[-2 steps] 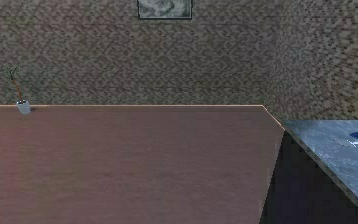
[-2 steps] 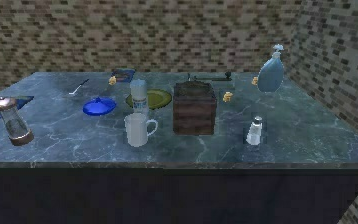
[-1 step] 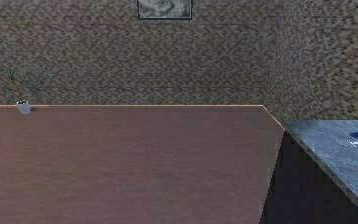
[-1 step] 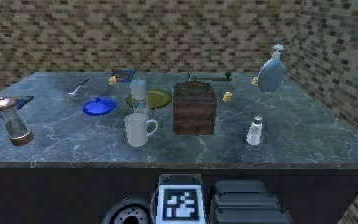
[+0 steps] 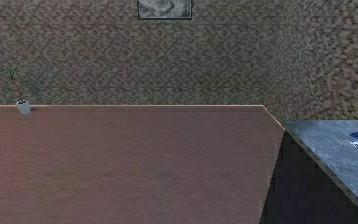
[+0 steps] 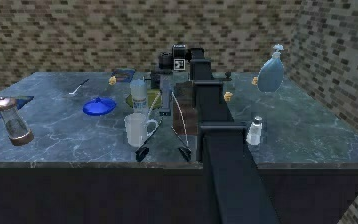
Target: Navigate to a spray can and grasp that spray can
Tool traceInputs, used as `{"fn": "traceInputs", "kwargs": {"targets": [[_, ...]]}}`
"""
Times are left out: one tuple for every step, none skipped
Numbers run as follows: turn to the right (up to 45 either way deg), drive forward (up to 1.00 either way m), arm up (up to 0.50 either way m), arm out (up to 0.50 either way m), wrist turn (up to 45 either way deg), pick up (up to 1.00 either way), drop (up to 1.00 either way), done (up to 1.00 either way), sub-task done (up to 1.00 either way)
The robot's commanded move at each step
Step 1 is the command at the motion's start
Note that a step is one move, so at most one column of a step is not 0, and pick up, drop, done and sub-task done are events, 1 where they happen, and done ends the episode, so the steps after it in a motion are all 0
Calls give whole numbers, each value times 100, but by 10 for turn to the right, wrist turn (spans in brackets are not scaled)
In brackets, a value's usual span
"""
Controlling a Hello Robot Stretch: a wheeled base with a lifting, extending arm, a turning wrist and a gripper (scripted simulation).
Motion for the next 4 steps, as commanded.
{"fn": "traceInputs", "kwargs": {"targets": [[0,0,0,0,450,0,0,0,0],[0,0,0,0,450,0,0,0,0],[0,0,0,0,450,0,0,0,0],[0,0,0,0,60,0,0,0,0]]}}
